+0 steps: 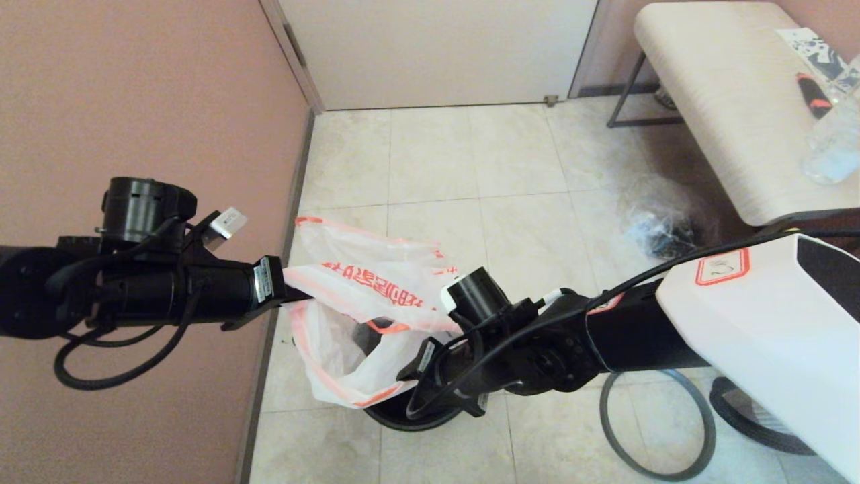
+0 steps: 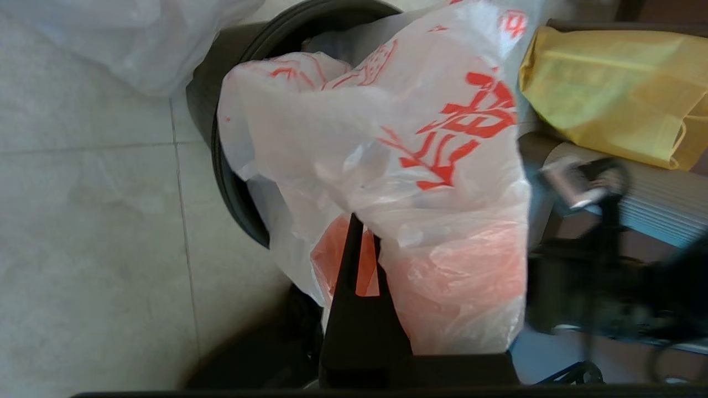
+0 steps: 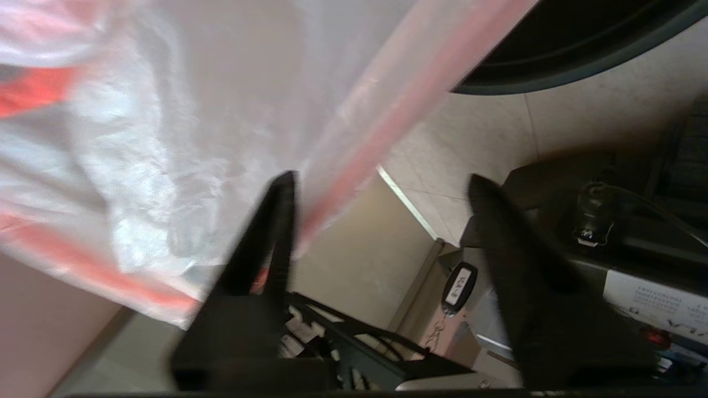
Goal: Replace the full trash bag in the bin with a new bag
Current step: Put the new garbage bag on the trash can
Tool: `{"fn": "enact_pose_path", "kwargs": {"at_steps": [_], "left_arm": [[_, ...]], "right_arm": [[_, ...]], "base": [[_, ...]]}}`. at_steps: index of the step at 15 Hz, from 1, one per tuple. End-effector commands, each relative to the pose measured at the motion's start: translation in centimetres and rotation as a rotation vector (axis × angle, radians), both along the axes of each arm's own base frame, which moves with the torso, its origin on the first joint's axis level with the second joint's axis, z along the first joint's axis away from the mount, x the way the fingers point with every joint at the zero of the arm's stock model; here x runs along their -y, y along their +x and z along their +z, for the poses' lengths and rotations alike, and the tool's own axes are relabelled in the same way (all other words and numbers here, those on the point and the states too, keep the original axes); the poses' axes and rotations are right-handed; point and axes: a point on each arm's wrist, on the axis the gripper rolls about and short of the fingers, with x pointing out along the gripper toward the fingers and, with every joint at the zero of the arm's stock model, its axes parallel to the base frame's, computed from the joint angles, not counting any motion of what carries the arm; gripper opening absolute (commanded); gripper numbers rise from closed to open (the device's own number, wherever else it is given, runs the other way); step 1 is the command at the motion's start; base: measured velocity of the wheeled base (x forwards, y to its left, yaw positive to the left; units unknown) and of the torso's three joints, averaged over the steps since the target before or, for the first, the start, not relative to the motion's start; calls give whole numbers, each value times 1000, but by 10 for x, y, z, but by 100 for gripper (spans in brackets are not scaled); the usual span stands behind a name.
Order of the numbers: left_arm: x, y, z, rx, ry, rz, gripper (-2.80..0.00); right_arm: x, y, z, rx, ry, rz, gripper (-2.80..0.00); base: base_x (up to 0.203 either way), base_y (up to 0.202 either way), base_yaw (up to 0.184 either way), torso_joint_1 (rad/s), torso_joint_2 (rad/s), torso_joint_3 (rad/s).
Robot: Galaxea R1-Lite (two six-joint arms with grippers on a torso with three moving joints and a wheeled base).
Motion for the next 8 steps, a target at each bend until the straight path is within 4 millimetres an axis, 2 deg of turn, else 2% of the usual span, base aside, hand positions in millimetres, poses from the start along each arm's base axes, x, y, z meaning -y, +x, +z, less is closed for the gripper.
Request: {"fn": "enact_pose_path", "kwargs": {"at_steps": [1,6,8], "left_arm": [[-1,0,3,21,-6,3,-280],[-7,-1,3,29,-9,25,-280],[-7,-3,3,27,-9,22,-280]], "right_arm": [[-6,5,-18,-22,-20,2,-280],[-25,28,-25,19,4,-1,-280],[-24,29,-23,-12,-34,-1,-280]], "base": [[0,0,0,0,0,0],[0,0,0,0,0,0],[0,0,0,0,0,0]]}}
